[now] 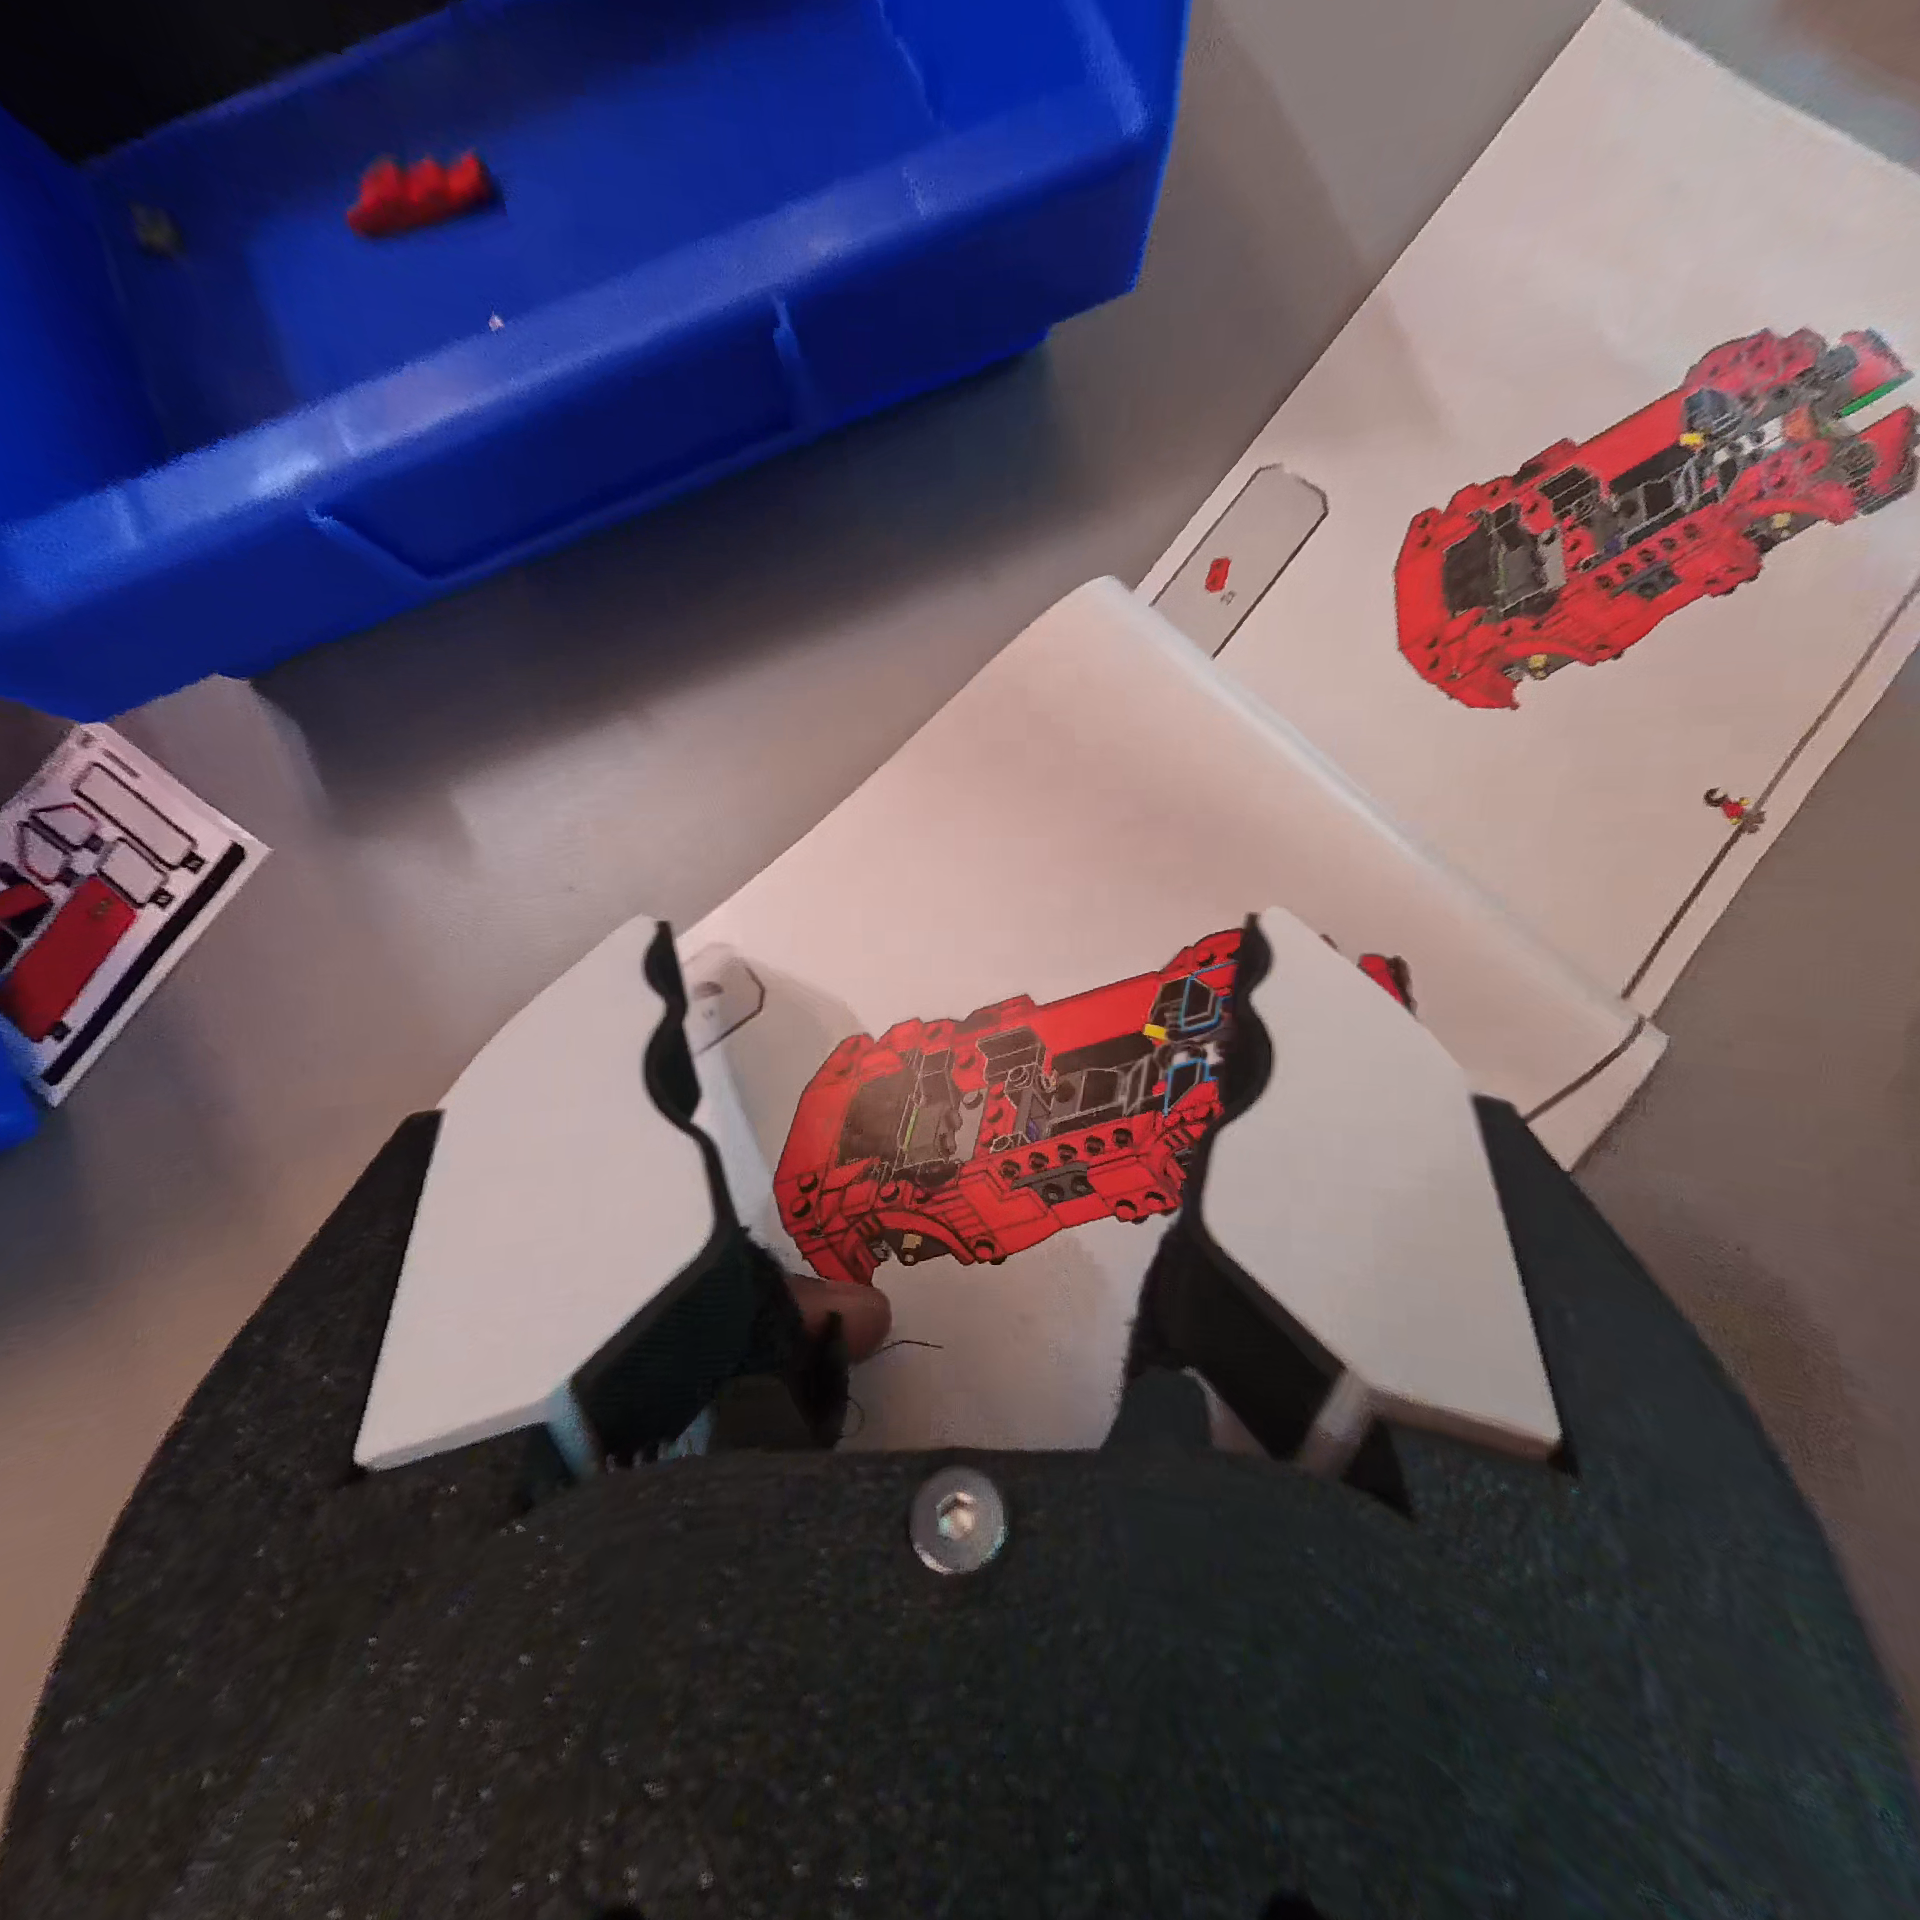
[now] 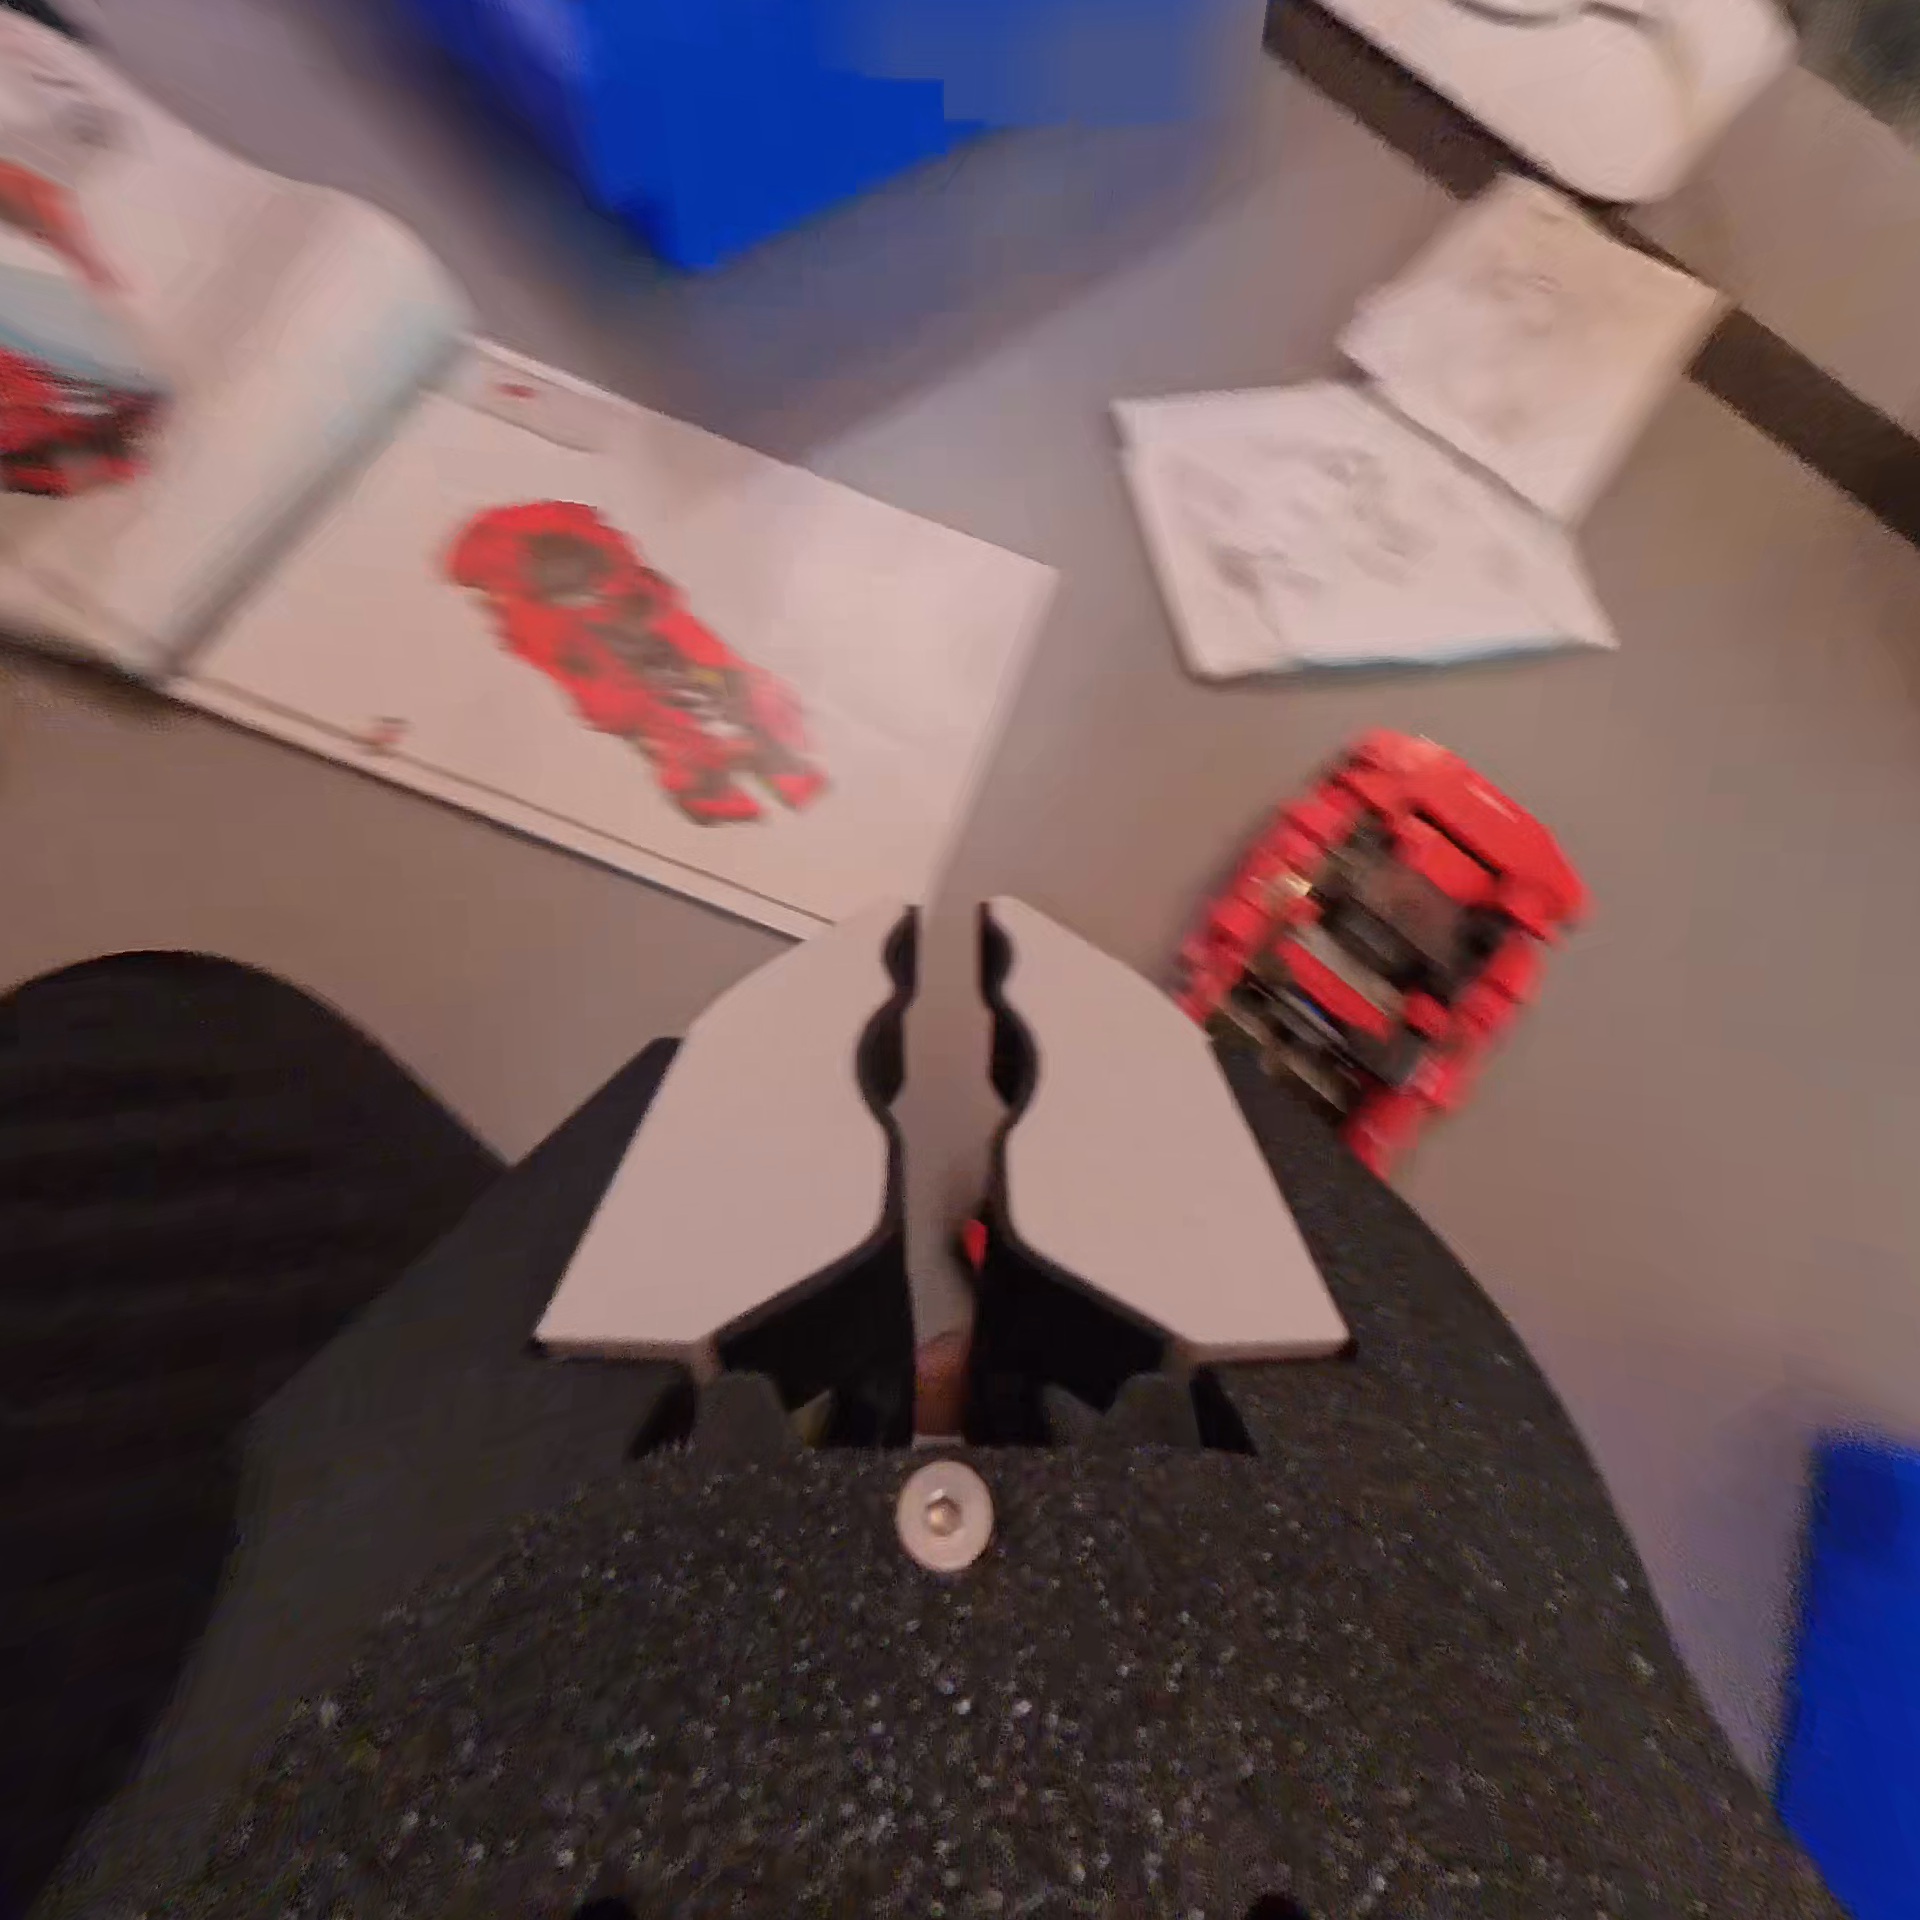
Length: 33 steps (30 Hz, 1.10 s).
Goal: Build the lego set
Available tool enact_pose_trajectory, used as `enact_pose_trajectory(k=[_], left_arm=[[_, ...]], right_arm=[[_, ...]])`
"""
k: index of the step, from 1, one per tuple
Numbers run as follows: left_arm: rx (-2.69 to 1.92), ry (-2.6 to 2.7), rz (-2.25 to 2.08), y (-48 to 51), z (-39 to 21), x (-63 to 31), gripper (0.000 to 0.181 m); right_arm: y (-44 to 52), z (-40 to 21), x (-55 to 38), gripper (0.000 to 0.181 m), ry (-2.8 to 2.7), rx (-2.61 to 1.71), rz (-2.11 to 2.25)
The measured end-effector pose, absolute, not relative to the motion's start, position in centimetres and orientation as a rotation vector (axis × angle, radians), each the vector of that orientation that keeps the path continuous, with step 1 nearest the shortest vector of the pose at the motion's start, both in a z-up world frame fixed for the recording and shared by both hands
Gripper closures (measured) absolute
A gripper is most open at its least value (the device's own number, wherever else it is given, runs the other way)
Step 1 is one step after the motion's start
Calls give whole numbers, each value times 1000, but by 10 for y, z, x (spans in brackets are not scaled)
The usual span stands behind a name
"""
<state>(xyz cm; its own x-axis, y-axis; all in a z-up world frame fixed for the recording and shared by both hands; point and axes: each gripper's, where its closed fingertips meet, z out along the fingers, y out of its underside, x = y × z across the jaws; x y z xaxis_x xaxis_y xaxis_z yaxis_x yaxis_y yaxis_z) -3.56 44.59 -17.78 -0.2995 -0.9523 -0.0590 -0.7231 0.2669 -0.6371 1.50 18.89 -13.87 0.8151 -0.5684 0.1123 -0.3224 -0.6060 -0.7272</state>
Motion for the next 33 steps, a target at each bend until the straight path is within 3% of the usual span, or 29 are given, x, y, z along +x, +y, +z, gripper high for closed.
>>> enact_pose_trajectory(k=[2,7,14,28,33], left_arm=[[-1489,2091,-713,441,-171,-41,94],[-1457,2143,-785,416,-165,-62,120],[-1381,2358,-770,399,-186,-80,107],[-1348,2192,-745,407,-178,-48,125],[-1235,2400,-788,385,-168,-98,110]], right_arm=[[216,-152,7,181,559,-2311,-315],[241,-193,23,180,547,-2451,-278],[212,-193,1,181,773,-2447,-382],[193,-192,-25,181,874,-2389,-584],[200,-179,-30,181,806,-2329,-485]])
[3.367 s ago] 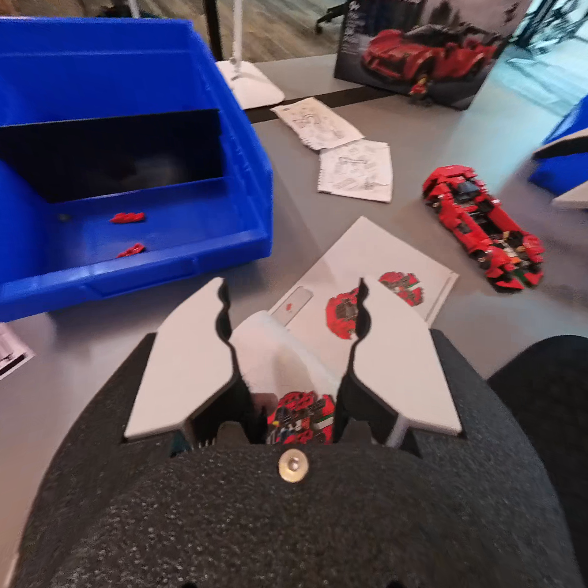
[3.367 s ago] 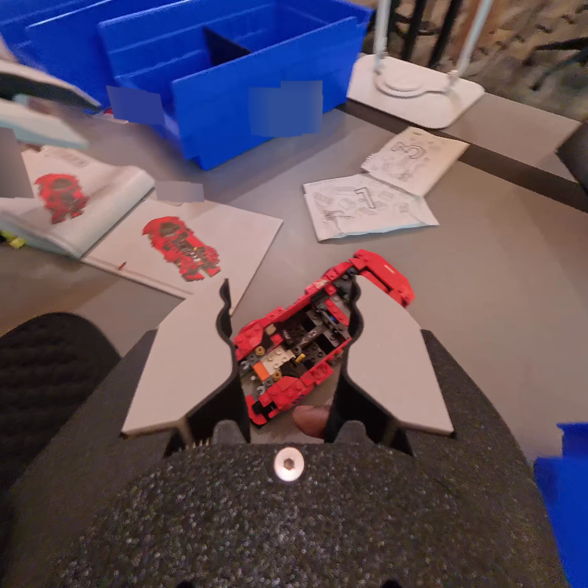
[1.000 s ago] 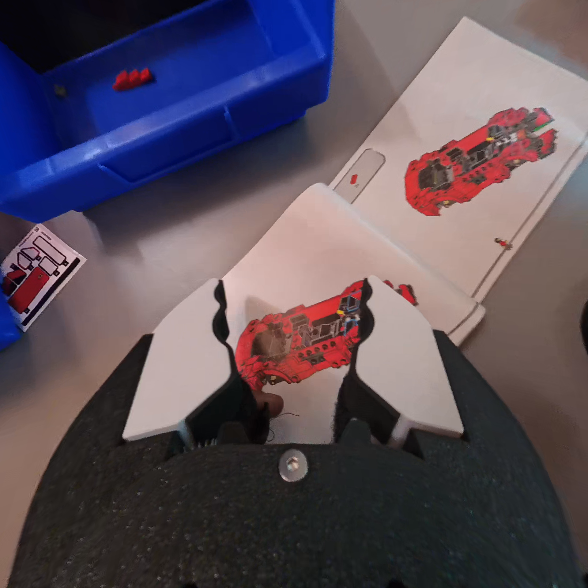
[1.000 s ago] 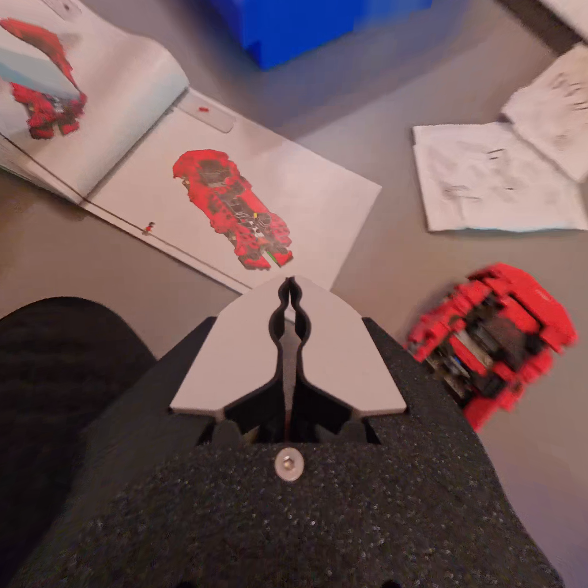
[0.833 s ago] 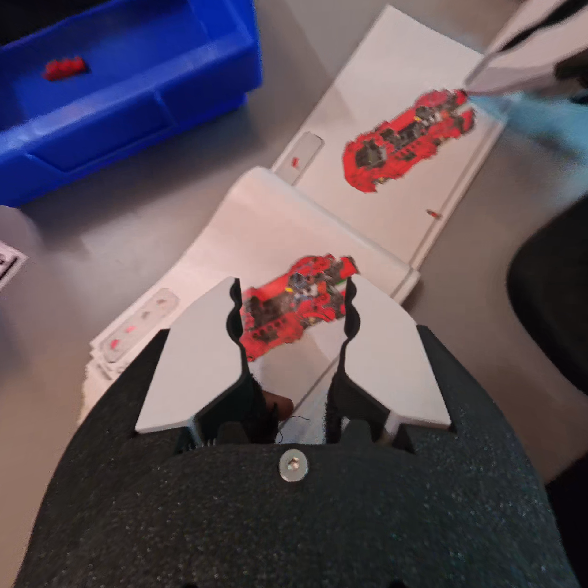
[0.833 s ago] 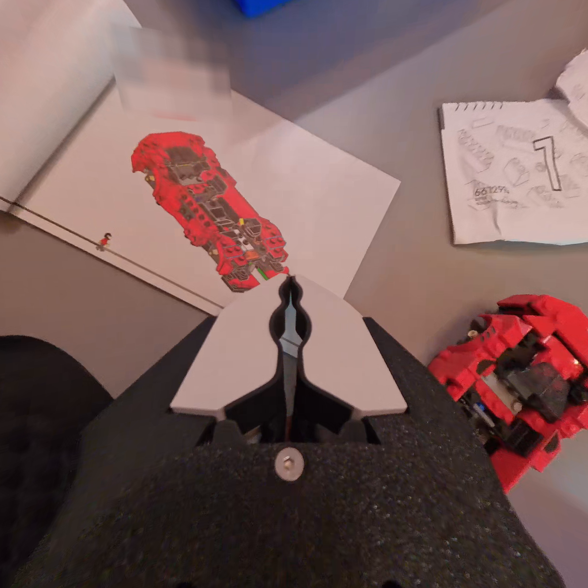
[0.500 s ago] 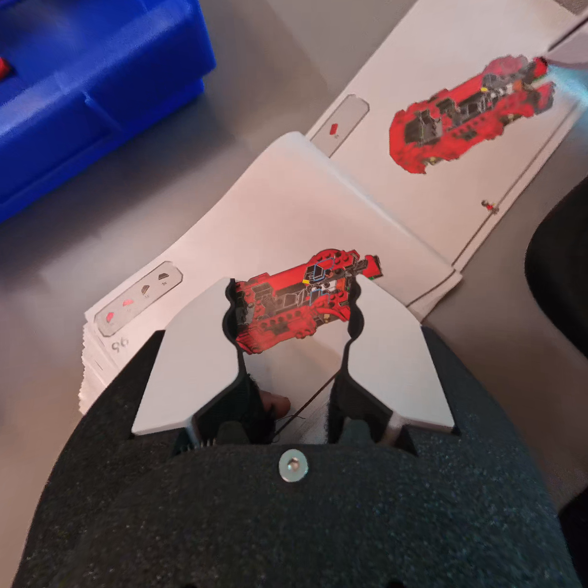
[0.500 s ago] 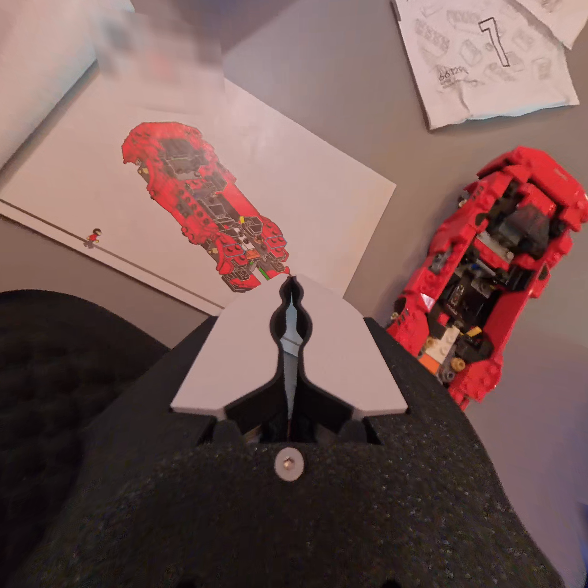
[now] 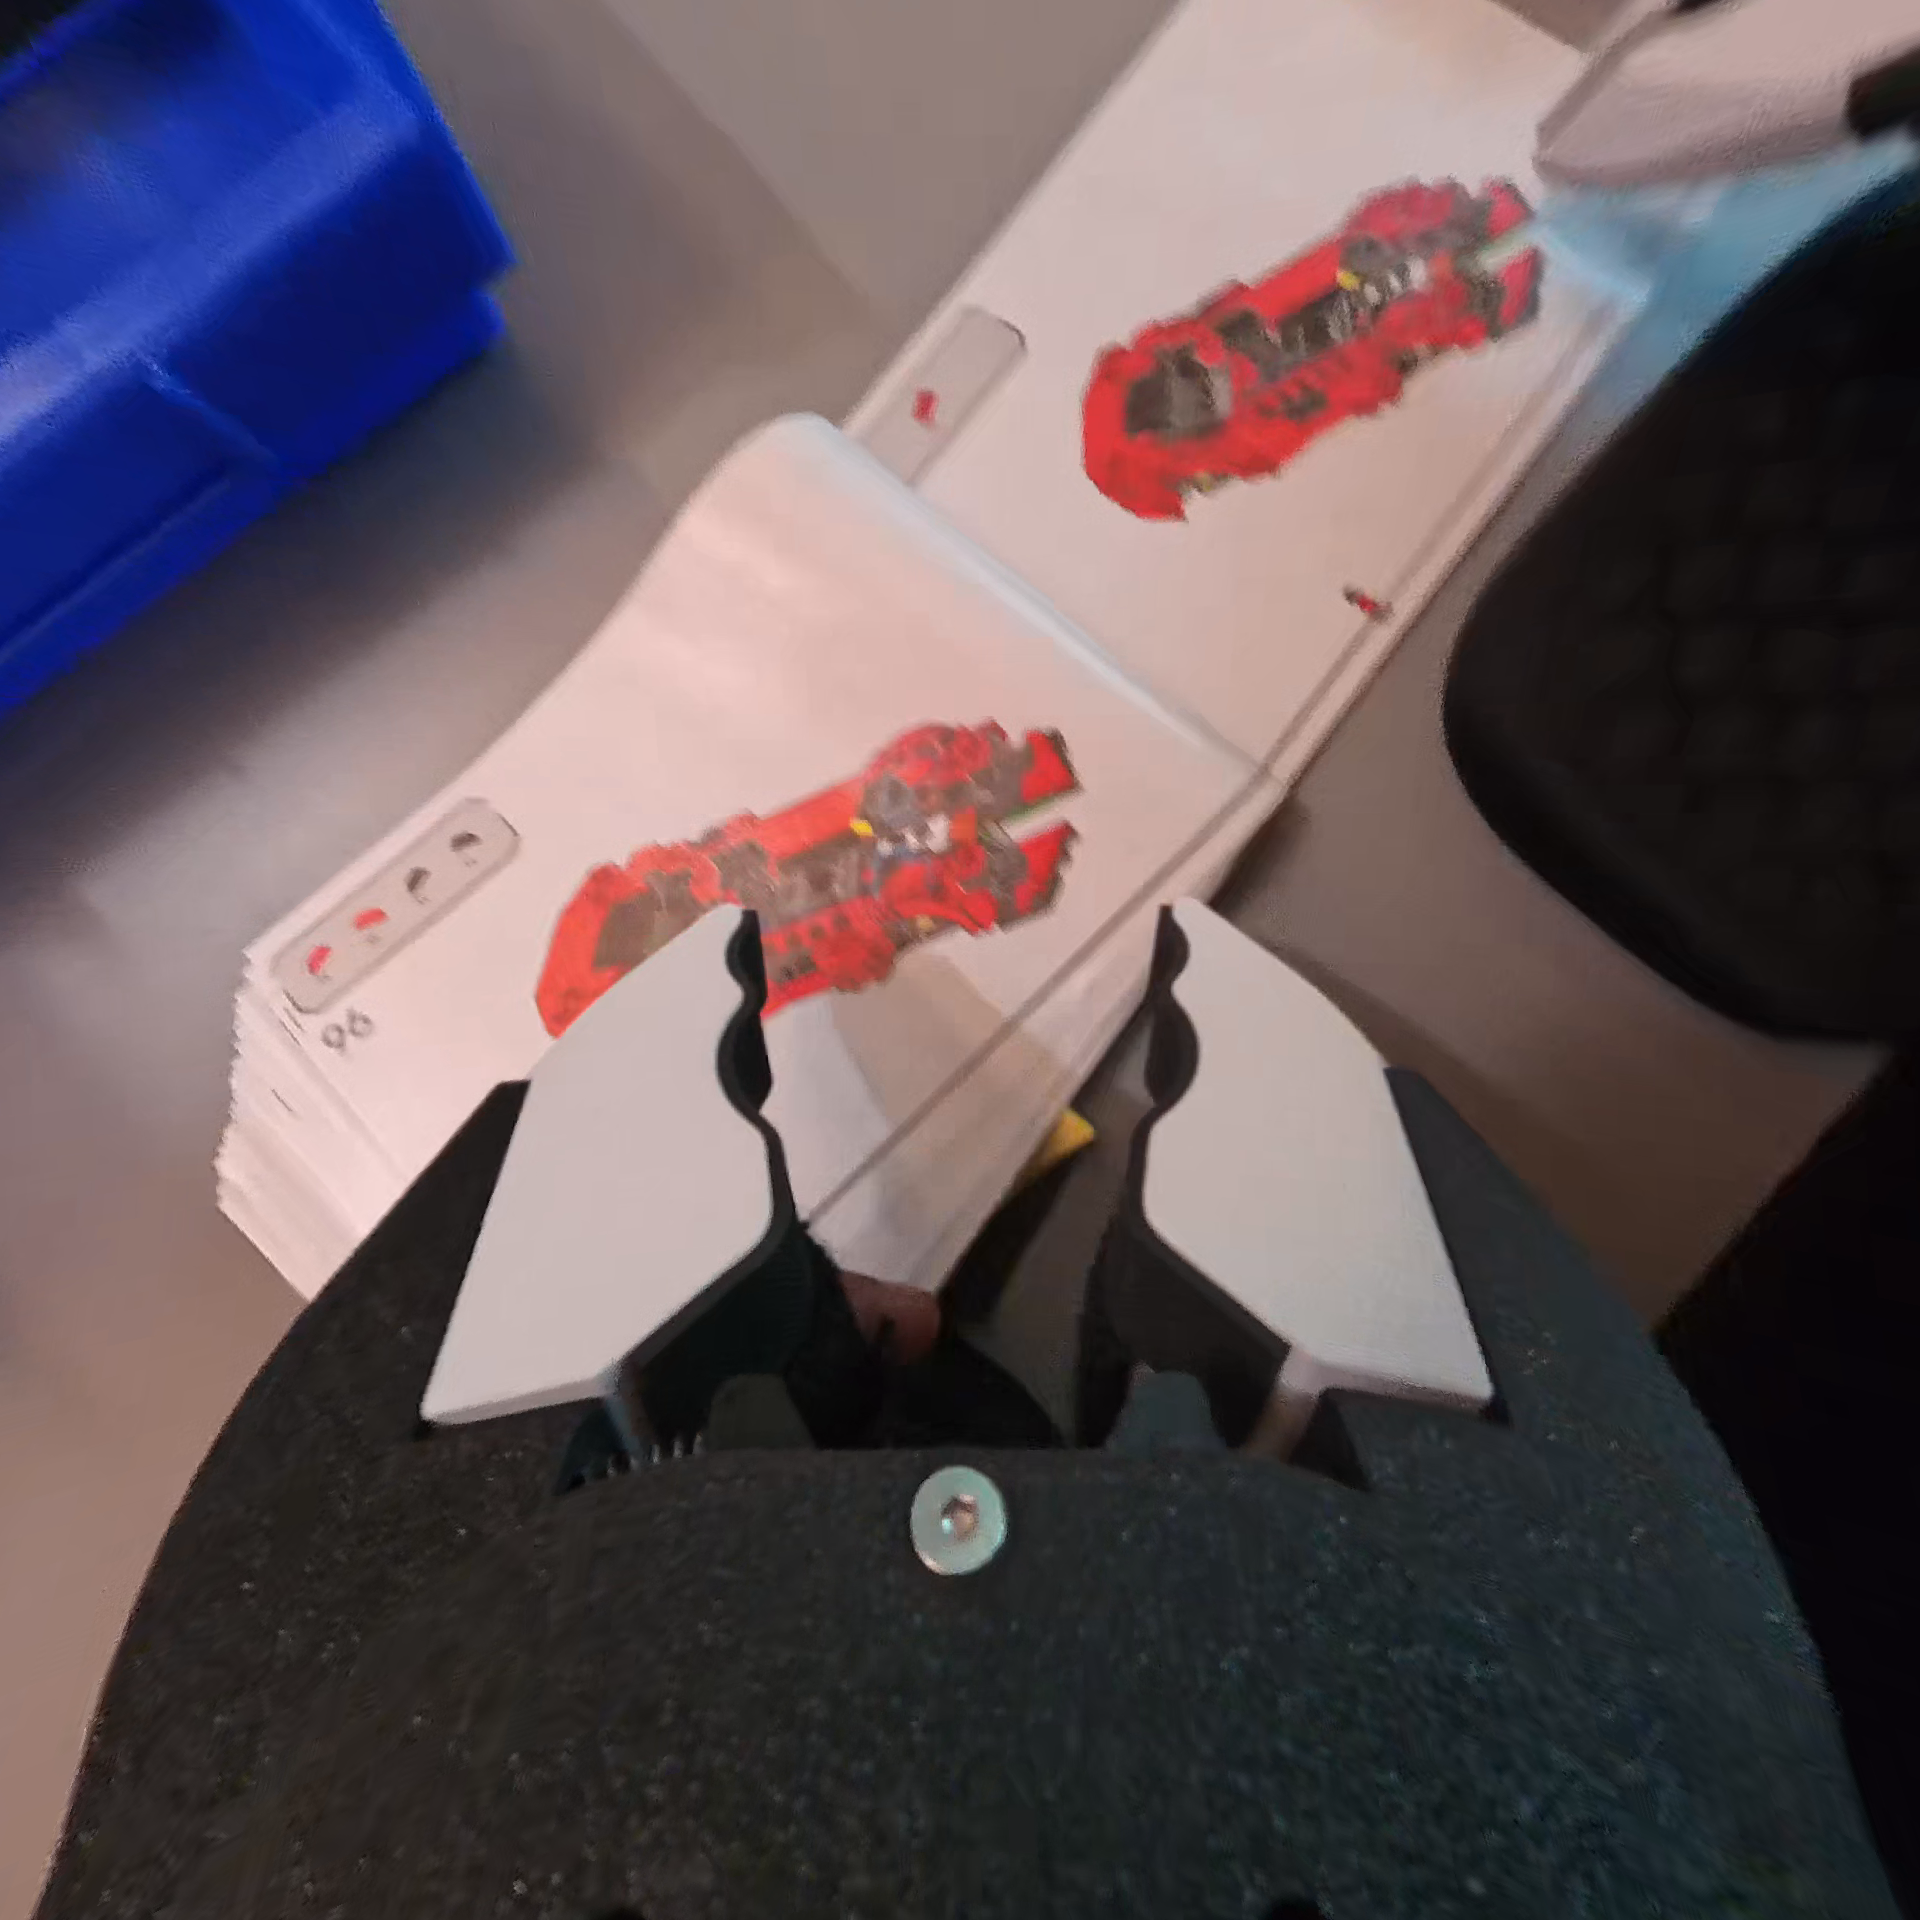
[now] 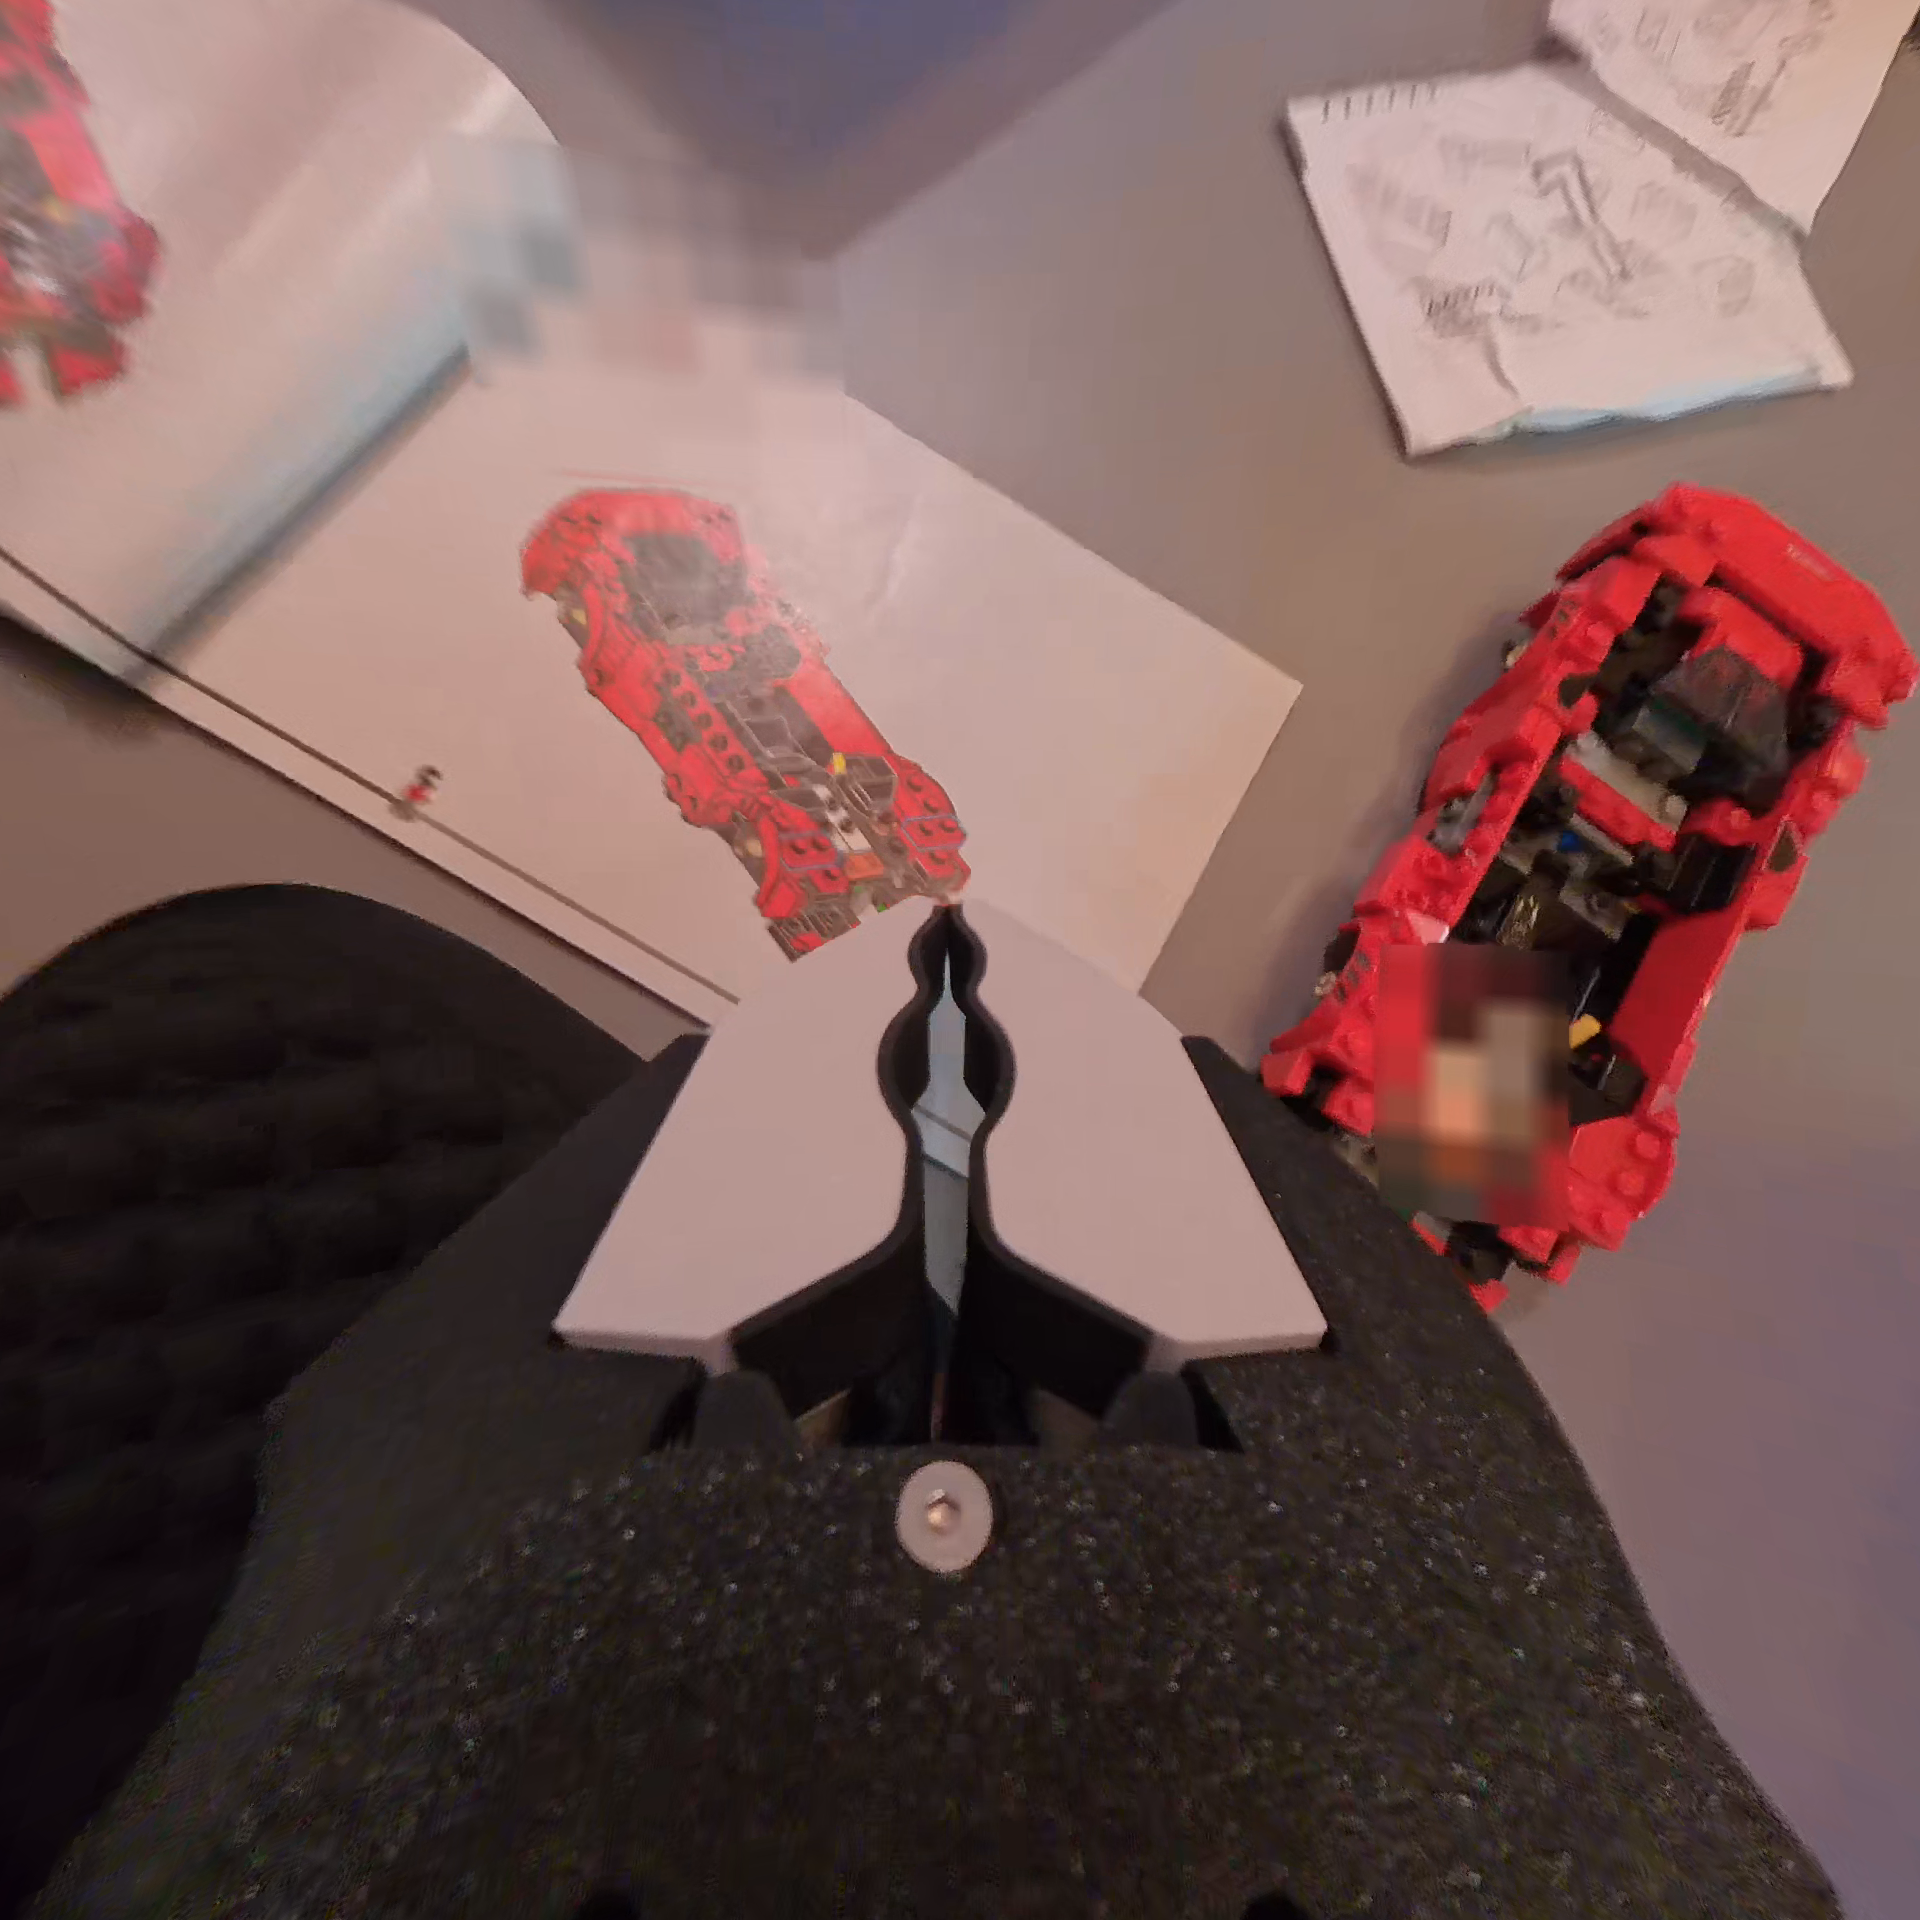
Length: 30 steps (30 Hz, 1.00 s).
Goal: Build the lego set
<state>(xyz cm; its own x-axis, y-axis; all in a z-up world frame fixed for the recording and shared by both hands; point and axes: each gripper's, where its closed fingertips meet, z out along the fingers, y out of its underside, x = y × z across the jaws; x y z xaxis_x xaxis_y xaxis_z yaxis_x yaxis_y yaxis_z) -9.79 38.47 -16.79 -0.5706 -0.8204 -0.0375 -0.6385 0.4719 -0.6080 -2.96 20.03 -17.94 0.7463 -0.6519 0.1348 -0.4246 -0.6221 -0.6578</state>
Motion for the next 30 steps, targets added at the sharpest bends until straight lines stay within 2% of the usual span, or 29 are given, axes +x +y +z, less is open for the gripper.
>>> enact_pose_trajectory(k=[4,7,14,15,18,23,26,30], left_arm=[[-1253,2426,-700,391,-182,-108,106],[-1262,2404,-676,394,-191,-100,102],[-1295,2339,-726,394,-189,-83,105],[-1306,2331,-737,394,-186,-84,108],[-1287,2273,-784,392,-172,-87,121],[-1151,2123,-1043,355,-131,-67,155],[-1095,2125,-939,348,-137,-39,172],[-1109,2262,-624,360,-176,-24,181]], right_arm=[[204,-190,-31,177,781,-2393,-427],[200,-192,-29,180,813,-2366,-395],[196,-192,-16,180,834,-2355,-410],[196,-192,-16,180,827,-2351,-398],[202,-178,-20,162,795,-2231,-263],[190,-172,-32,142,714,-2280,-81],[192,-172,-41,134,601,-2322,-20],[188,-185,-44,115,565,-2430,33]])
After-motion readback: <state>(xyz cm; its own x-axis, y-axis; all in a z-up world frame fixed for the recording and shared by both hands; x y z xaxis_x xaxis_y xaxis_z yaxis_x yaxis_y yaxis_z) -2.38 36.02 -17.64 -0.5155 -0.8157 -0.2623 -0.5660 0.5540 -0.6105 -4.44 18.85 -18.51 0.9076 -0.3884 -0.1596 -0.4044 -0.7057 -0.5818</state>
